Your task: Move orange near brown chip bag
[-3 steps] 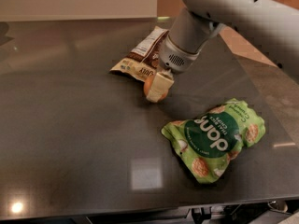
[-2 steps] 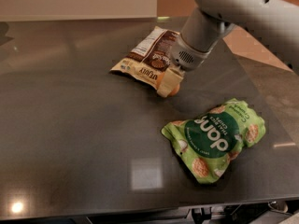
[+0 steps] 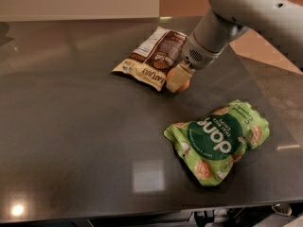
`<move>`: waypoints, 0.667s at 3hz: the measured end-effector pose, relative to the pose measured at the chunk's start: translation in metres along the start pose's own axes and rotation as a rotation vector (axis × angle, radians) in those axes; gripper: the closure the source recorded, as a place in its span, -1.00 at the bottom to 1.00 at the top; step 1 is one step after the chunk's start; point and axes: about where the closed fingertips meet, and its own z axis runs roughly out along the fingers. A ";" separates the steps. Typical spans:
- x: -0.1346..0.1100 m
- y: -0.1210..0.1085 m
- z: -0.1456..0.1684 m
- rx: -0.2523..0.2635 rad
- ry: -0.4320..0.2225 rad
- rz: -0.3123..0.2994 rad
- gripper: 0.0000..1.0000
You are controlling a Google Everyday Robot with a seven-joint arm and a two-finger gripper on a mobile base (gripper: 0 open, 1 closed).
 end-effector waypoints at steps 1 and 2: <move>-0.007 -0.008 0.005 0.012 -0.019 0.003 1.00; -0.015 -0.013 0.011 0.011 -0.027 -0.007 1.00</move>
Offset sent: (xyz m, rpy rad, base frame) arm 0.0320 0.0133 -0.0008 0.0240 -0.0389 0.0087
